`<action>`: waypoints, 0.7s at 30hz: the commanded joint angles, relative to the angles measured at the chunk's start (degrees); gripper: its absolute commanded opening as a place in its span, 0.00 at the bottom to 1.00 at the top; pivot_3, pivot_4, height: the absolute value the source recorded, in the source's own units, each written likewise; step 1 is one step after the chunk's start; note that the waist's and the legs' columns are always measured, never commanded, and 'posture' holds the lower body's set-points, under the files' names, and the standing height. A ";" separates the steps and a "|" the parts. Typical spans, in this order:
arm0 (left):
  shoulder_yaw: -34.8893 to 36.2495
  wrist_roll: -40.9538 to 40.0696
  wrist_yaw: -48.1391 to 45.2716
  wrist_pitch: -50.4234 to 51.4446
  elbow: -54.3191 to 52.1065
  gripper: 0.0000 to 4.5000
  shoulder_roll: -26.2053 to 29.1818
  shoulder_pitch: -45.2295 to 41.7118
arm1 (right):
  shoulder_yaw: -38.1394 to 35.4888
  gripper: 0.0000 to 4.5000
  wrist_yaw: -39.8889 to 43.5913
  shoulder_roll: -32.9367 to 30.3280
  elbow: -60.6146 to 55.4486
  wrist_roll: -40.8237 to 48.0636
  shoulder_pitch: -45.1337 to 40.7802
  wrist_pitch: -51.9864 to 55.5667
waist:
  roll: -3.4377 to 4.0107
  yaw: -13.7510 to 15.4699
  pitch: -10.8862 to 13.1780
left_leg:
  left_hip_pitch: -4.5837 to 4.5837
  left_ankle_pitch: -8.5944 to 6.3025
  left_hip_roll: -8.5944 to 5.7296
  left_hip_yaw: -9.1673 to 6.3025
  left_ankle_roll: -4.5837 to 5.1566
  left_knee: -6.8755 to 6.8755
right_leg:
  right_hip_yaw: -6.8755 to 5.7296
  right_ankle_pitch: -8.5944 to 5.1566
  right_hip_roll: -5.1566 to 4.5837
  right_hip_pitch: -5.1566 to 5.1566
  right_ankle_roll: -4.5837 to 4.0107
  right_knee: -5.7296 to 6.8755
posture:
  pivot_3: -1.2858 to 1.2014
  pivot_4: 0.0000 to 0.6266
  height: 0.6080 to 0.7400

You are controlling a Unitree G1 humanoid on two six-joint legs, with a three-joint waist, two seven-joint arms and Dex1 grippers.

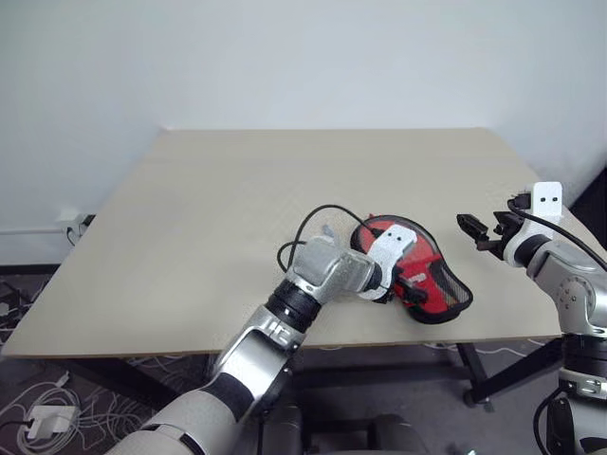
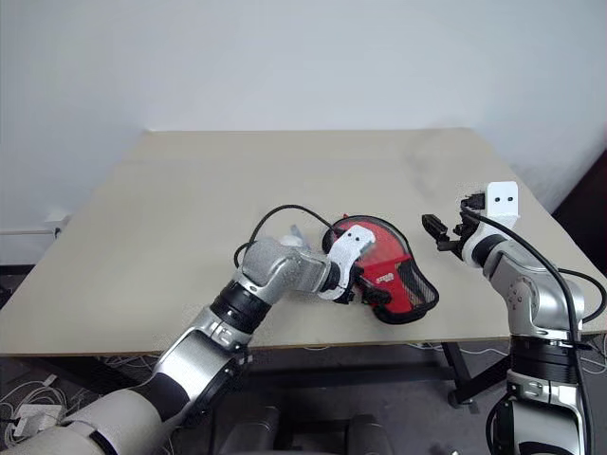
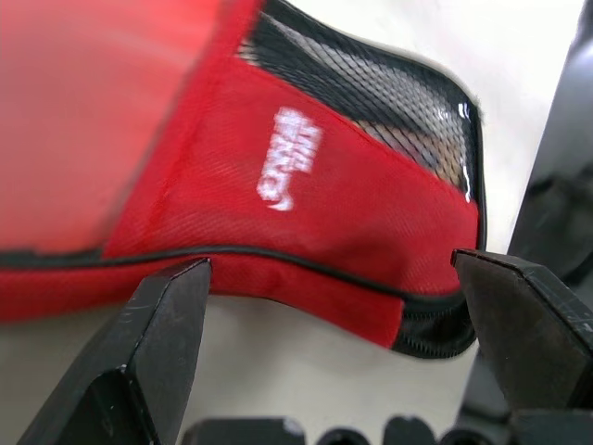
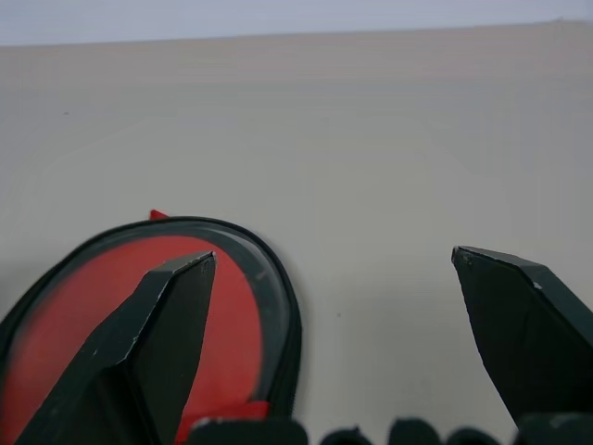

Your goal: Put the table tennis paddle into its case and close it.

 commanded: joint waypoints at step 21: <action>13.59 3.93 -2.42 0.78 13.55 0.99 -9.15 0.71 | 0.96 0.99 -0.01 0.44 -0.76 -3.52 -1.09 -3.44 | 0.04 0.45 -0.01 | 0.03 0.00 -0.11 -0.11 0.05 0.26 | -0.20 -0.03 -0.17 0.12 0.04 -0.03 | 0.52 0.00 0.81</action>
